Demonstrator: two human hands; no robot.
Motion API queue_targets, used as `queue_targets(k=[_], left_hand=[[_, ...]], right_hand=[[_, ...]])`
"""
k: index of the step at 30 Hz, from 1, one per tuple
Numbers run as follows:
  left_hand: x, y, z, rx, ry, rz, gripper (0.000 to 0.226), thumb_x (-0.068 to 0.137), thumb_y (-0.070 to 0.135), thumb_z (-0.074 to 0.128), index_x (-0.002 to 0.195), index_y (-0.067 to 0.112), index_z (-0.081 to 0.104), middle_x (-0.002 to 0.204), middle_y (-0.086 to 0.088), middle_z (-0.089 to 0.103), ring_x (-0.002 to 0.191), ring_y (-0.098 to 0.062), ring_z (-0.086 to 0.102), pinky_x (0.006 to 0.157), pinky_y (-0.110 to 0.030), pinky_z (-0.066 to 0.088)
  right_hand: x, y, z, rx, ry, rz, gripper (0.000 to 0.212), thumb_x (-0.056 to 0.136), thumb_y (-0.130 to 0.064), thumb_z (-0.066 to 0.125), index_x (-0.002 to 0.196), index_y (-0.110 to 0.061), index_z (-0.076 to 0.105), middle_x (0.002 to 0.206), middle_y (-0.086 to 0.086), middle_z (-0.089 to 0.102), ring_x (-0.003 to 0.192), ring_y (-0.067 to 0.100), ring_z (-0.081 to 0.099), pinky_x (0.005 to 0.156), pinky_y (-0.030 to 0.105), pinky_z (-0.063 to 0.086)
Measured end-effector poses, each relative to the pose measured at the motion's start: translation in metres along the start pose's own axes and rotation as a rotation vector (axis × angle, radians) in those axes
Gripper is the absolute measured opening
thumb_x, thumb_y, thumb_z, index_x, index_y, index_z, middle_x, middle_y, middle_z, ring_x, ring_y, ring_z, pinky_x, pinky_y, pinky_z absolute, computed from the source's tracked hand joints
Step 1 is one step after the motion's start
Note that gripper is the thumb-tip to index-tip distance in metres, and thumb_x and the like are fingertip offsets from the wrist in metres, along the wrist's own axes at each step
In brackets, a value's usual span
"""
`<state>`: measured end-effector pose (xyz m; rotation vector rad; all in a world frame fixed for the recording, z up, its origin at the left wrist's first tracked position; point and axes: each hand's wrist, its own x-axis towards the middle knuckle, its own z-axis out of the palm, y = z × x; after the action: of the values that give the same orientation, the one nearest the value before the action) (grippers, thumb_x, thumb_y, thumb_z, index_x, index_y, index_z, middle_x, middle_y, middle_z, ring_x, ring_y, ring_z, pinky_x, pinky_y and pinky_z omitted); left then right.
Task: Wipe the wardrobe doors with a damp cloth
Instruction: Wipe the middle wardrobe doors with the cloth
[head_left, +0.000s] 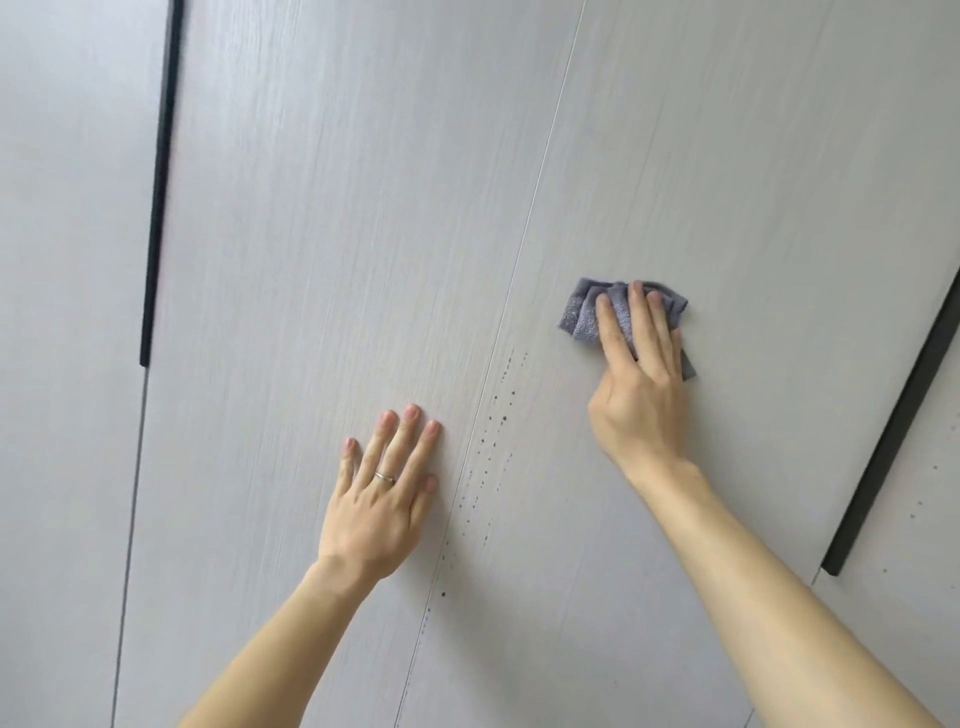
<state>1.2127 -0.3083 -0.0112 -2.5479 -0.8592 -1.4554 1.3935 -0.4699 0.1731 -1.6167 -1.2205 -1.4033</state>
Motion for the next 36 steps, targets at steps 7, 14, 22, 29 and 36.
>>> queue_targets(k=[7, 14, 22, 29, 36], left_hand=[[0.0, -0.01, 0.002, 0.061, 0.03, 0.062, 0.063, 0.104, 0.042, 0.029, 0.162, 0.031, 0.007, 0.17, 0.01, -0.001, 0.156, -0.017, -0.004, 0.122, -0.047, 0.002], [-0.001, -0.011, 0.004, 0.068, 0.05, 0.079, 0.065, 0.104, 0.041, 0.032, 0.162, 0.029, 0.008, 0.17, 0.007, 0.002, 0.156, -0.019, -0.002, 0.122, -0.049, 0.005], [-0.001, -0.014, 0.004, 0.089, 0.067, 0.098, 0.064, 0.103, 0.042, 0.032, 0.162, 0.028, 0.011, 0.17, 0.007, 0.005, 0.156, -0.019, 0.002, 0.123, -0.049, 0.007], [0.0, -0.015, 0.007, 0.089, 0.077, 0.093, 0.064, 0.103, 0.043, 0.031, 0.162, 0.029, 0.011, 0.17, 0.006, 0.007, 0.156, -0.02, 0.002, 0.123, -0.047, 0.002], [0.0, -0.017, 0.007, 0.098, 0.096, 0.103, 0.064, 0.103, 0.044, 0.032, 0.162, 0.028, 0.012, 0.17, 0.006, 0.006, 0.156, -0.02, 0.002, 0.124, -0.046, 0.002]], right_hand=[[-0.09, -0.009, 0.011, -0.098, -0.138, -0.409, 0.053, 0.096, 0.001, 0.035, 0.143, -0.013, 0.054, 0.154, 0.01, 0.043, 0.146, 0.028, 0.035, 0.116, 0.05, 0.034], [-0.017, -0.009, 0.014, -0.024, 0.021, -0.233, 0.044, 0.092, 0.008, 0.053, 0.134, -0.004, 0.062, 0.145, 0.016, 0.052, 0.139, 0.035, 0.044, 0.111, 0.052, 0.038], [-0.072, -0.026, 0.021, -0.047, -0.112, -0.479, 0.051, 0.095, 0.007, 0.031, 0.138, -0.002, 0.057, 0.15, 0.01, 0.048, 0.143, 0.032, 0.04, 0.11, 0.052, 0.041], [-0.007, -0.033, 0.024, 0.004, 0.022, -0.215, 0.049, 0.09, 0.012, 0.047, 0.135, -0.001, 0.059, 0.145, 0.015, 0.053, 0.139, 0.035, 0.044, 0.109, 0.054, 0.041], [-0.024, -0.045, 0.031, 0.007, -0.009, -0.266, 0.048, 0.094, 0.004, 0.04, 0.137, -0.005, 0.059, 0.148, 0.011, 0.051, 0.141, 0.031, 0.042, 0.116, 0.05, 0.034]])
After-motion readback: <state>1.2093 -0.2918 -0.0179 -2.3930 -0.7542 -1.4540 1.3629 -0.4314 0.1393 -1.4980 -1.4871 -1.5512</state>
